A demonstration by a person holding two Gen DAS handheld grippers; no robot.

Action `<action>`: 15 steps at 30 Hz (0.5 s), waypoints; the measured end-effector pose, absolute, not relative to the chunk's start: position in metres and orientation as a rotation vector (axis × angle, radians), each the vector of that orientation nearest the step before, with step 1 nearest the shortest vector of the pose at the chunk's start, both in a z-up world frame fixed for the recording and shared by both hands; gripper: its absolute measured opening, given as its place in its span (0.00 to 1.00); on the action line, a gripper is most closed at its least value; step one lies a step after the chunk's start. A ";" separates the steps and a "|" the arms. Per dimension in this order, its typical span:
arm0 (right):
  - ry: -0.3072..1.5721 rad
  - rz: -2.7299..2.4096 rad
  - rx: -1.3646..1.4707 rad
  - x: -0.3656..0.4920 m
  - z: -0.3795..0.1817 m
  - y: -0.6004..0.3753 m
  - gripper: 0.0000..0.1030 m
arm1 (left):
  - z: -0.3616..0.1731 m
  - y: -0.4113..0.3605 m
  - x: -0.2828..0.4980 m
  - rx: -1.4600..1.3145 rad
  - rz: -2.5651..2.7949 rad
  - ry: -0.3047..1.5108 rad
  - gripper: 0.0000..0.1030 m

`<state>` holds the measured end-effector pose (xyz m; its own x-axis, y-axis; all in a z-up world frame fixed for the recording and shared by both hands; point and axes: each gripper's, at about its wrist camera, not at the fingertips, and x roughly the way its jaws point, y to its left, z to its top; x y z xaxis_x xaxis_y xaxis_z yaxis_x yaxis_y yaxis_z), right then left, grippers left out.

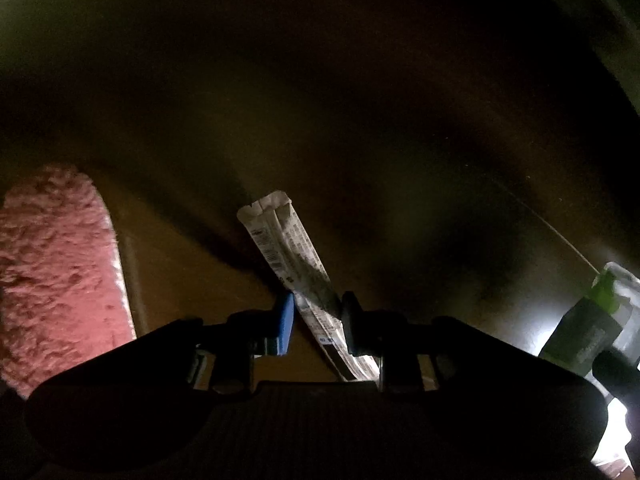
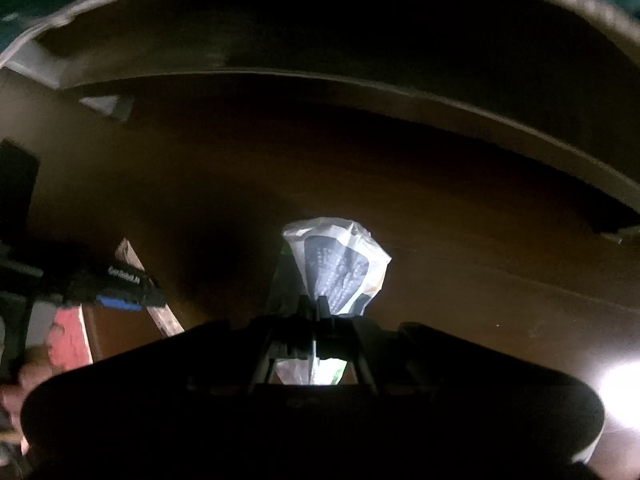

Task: Collect trash
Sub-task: 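Lift the snack bar wrapper and plastic wrapper up over the wastebasket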

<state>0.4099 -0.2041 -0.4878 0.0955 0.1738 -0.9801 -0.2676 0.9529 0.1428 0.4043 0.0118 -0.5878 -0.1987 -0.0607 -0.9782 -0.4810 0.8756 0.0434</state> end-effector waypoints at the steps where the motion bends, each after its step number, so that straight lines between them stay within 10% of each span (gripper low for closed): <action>1: 1.431 0.333 -0.094 0.407 -0.480 -0.202 0.00 | -0.580 0.011 0.404 -0.405 0.404 1.737 0.23; 15: 1.177 0.337 -0.077 0.327 -0.307 -0.202 0.00 | -0.380 0.028 0.375 -0.359 0.322 1.442 0.20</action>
<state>0.3266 -0.2024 -0.3068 0.3402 0.2192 -0.9145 -0.2988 0.9473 0.1159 0.3746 0.0284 -0.3797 0.1032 -0.0009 -0.9947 -0.4239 0.9046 -0.0448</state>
